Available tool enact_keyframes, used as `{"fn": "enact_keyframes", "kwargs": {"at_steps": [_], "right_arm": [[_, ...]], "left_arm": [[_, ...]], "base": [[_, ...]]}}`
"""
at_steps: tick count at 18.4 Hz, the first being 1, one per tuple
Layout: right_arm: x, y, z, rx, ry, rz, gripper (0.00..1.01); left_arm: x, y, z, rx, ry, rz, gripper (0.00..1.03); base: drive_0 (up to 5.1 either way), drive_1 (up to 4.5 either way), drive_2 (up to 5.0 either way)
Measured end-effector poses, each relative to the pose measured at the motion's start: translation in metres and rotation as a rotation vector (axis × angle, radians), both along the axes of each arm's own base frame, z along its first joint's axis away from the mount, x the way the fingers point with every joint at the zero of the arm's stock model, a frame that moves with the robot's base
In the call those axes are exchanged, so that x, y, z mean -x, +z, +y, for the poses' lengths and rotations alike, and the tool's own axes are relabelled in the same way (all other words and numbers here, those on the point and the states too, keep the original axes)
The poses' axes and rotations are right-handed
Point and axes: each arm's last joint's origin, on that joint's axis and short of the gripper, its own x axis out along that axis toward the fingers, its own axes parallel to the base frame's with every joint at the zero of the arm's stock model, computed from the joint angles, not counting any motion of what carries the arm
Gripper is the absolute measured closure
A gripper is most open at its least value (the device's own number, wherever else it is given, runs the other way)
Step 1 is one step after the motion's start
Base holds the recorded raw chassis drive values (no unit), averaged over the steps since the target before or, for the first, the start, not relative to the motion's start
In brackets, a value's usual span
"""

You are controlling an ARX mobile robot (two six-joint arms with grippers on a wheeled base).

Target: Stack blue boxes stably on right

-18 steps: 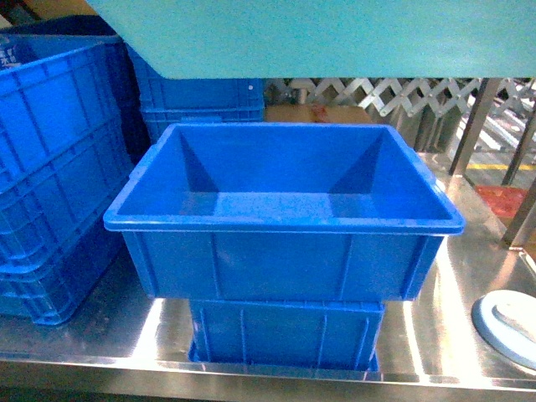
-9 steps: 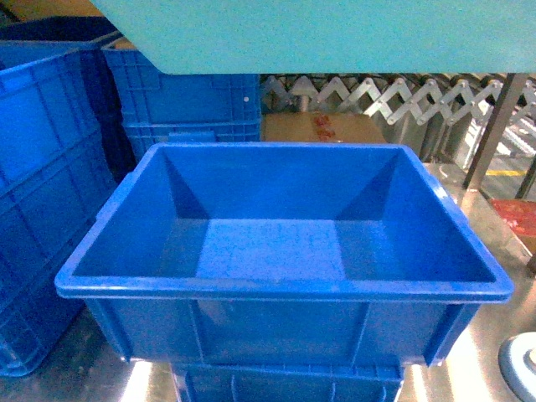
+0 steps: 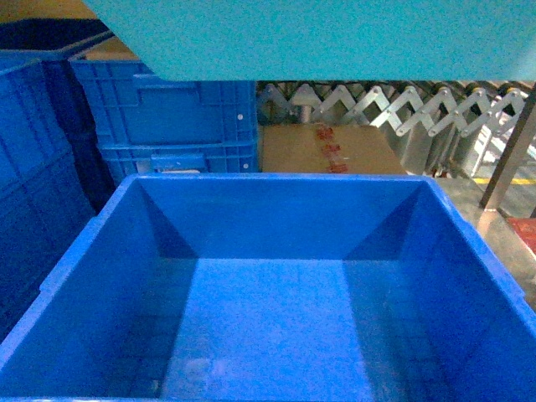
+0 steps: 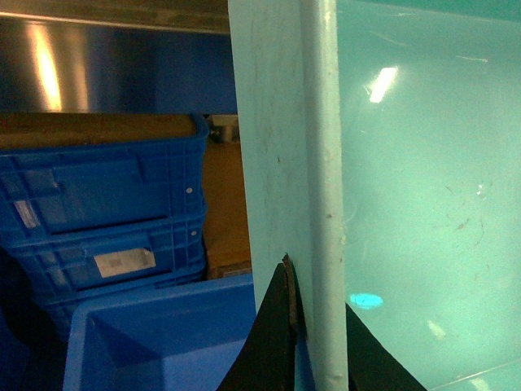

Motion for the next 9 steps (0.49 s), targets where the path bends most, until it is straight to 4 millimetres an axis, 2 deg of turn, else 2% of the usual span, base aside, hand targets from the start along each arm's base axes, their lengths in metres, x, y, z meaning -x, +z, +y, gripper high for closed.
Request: {"fn": "enact_keyframes", "kwargs": {"at_steps": [4,7,9], "right_arm": [[0.001,-0.003,-0.001,-0.011,0.003,0.043,0.99],[0.002,-0.02,-0.003,-0.024,0.02,0.138,0.99],[-0.004,-0.037,-0.002,-0.026,0.032,0.209,0.99]], "left_arm": [[0.0,-0.002,0.001,-0.008,-0.002,0.026,1.01],[-0.007,-0.016,0.003,-0.009,-0.022,0.113,1.01],[-0.014,-0.034,0.006,-0.007,-0.026,0.191,1.01]], "base": [[0.0,0.0,0.0],[0.0,0.0,0.0],[0.0,0.0,0.0]]}}
